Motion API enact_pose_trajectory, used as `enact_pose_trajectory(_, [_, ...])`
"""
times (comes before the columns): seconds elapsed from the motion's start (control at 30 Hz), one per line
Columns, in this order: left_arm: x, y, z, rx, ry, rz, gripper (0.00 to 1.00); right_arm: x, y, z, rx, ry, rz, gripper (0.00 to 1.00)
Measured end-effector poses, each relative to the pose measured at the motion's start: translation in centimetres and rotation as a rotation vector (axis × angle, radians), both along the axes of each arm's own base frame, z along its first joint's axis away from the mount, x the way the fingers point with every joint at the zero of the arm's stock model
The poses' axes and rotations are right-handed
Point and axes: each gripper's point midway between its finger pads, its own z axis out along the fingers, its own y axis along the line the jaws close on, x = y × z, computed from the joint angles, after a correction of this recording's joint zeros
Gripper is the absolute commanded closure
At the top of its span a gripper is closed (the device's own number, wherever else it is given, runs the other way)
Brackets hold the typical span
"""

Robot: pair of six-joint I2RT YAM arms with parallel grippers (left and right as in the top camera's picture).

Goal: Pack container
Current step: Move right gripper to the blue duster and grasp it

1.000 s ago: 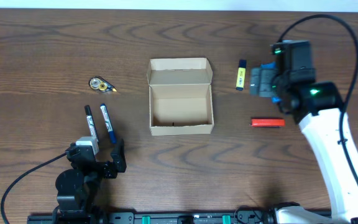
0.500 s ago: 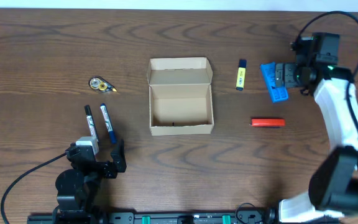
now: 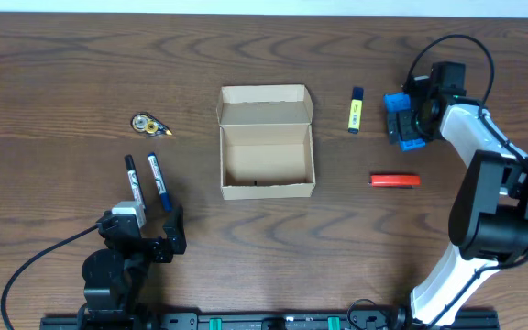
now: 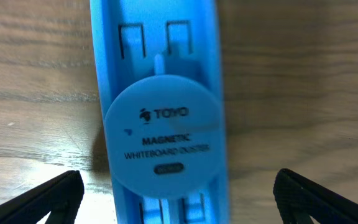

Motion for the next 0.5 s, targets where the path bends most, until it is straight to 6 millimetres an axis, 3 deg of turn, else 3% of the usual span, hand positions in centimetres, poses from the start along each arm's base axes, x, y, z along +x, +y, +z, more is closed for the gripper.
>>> enact_pose_trajectory(0.23, [0.0,0.0,-0.01,0.0,0.0,0.0,0.05,0.12,0.38,-0.98,0.017,0.009,0.024,0.12])
enact_pose_trajectory(0.5, [0.0,0.0,-0.01,0.0,0.0,0.0,0.05,0.25,0.74,-1.14,0.036,0.005,0.036,0.37])
